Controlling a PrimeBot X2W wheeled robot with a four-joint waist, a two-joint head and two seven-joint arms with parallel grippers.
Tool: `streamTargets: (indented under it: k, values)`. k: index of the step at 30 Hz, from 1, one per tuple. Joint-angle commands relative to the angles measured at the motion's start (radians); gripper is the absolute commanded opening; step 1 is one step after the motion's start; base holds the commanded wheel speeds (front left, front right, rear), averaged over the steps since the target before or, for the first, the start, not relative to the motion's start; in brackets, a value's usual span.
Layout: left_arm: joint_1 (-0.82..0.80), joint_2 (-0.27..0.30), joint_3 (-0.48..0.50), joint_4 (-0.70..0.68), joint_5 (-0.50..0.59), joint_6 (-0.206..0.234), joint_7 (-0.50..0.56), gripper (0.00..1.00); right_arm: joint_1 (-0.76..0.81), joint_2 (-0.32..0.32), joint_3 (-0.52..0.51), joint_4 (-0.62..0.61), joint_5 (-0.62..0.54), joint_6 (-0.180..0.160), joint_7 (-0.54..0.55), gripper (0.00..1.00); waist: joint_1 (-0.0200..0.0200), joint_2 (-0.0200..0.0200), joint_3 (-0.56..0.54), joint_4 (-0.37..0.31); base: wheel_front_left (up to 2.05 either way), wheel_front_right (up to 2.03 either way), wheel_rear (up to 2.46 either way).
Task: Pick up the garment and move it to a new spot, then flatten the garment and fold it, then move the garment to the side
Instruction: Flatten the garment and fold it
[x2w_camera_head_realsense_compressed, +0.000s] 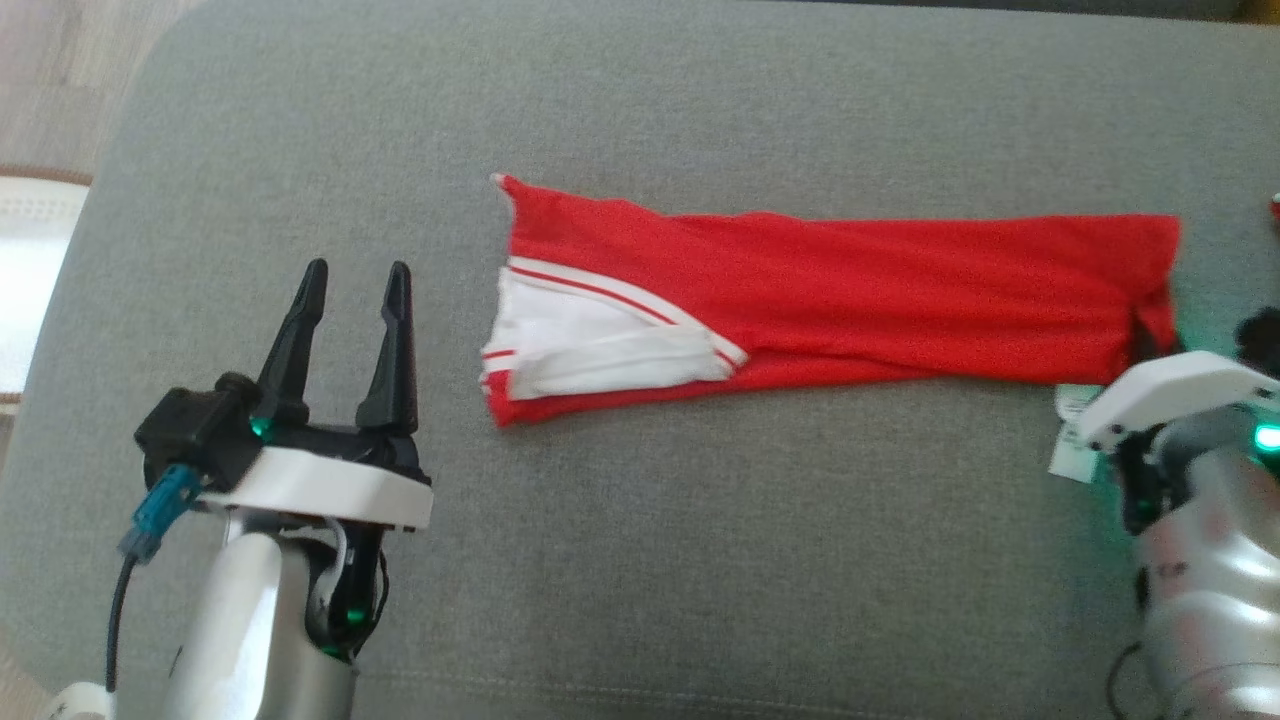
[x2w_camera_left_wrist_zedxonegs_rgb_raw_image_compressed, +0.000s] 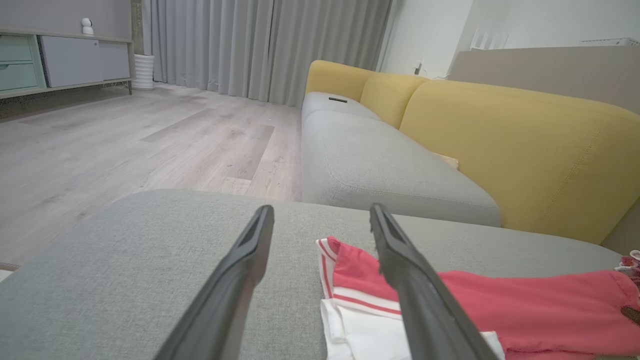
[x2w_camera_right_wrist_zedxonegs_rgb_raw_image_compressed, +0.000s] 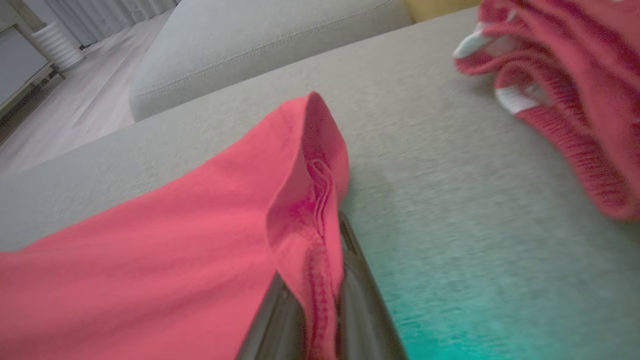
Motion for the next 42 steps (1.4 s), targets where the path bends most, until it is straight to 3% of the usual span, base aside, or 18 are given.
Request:
streamTargets:
  k: [1, 7, 19, 25, 33, 42]
  values:
    - [-0.028, 0.009, 0.034, -0.031, -0.006, -0.006, -0.005, 1.00, -0.002, -0.040, -0.007, -0.027, -0.011, -0.001, -0.021, 0.00, 0.0000, 0.0000, -0.013, -0.009, 0.00, 0.00, 0.00]
    - [-0.010, 0.009, 0.034, -0.025, -0.005, -0.006, -0.005, 1.00, 0.009, -0.077, -0.080, -0.042, -0.055, -0.001, -0.042, 0.00, 0.0000, 0.0000, -0.054, -0.028, 0.00, 0.00, 0.00]
    - [0.024, 0.010, 0.023, -0.020, -0.012, -0.006, -0.005, 1.00, 0.005, 0.038, 0.021, -0.166, -0.010, -0.001, -0.008, 0.00, 0.0000, 0.0000, -0.125, -0.022, 0.00, 0.00, 0.00]
    - [0.040, 0.013, 0.004, -0.014, -0.016, -0.006, -0.005, 1.00, 0.037, 0.068, 0.174, -0.262, 0.082, -0.001, 0.048, 0.00, 0.0000, 0.0000, -0.147, 0.015, 0.00, 0.00, 0.00]
    - [0.051, 0.016, -0.029, -0.007, -0.027, -0.006, -0.005, 1.00, 0.106, 0.070, 0.451, -0.344, 0.296, -0.001, 0.077, 0.00, 0.0000, 0.0000, -0.156, 0.072, 0.00, 0.00, 0.00]
    - [0.046, 0.014, -0.036, -0.002, -0.035, -0.006, -0.005, 1.00, 0.081, 0.070, 0.632, -0.290, 0.454, -0.001, 0.038, 0.00, 0.0000, 0.0000, -0.136, 0.142, 0.00, 0.00, 0.00]
